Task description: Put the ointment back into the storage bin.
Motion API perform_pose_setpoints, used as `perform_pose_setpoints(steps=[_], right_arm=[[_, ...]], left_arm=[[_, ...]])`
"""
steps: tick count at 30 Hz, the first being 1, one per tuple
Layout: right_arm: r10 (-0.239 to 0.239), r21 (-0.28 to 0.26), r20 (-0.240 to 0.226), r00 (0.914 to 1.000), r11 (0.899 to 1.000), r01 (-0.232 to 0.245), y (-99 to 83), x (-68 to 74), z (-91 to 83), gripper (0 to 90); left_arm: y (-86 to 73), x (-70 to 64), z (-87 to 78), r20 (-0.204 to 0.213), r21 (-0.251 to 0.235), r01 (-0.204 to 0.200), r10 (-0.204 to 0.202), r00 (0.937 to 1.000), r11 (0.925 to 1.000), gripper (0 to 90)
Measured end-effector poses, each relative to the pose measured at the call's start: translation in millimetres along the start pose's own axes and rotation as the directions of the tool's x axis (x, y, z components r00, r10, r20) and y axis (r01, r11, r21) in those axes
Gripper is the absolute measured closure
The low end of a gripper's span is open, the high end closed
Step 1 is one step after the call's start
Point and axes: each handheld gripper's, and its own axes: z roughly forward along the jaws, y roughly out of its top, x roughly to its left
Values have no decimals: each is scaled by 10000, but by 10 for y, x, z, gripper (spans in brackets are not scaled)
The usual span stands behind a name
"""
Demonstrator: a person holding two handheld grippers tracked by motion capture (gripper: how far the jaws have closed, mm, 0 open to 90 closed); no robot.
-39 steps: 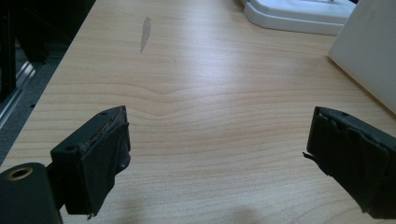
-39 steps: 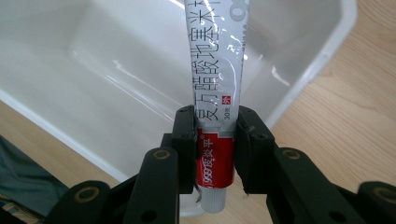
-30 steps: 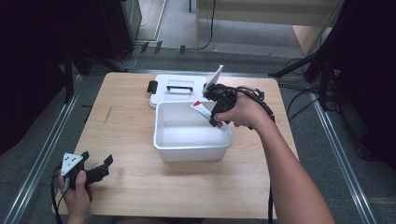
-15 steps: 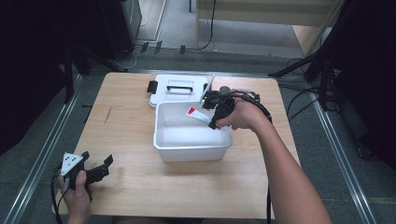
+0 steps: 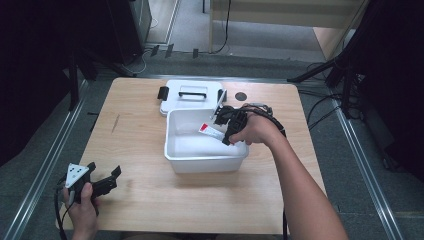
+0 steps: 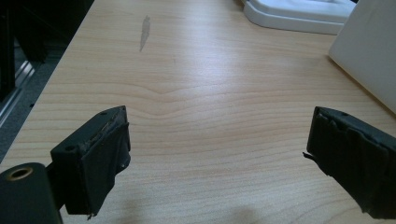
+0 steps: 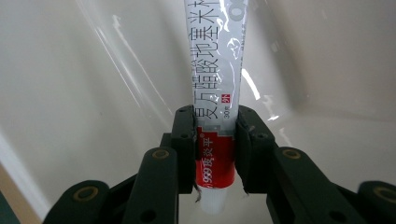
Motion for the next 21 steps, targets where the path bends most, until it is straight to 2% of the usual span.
perform_pose_setpoints(steps=[15, 21], right_arm=[[-349, 714, 147, 9993, 9969, 338, 88, 58, 235, 726], [-218, 1102, 198, 9996, 9937, 194, 118, 66, 318, 725]], left_arm=[[1, 3, 0, 9, 36, 4, -4, 10000, 10000, 69], [2, 2, 2, 1, 31, 12, -12, 10000, 10000, 69]])
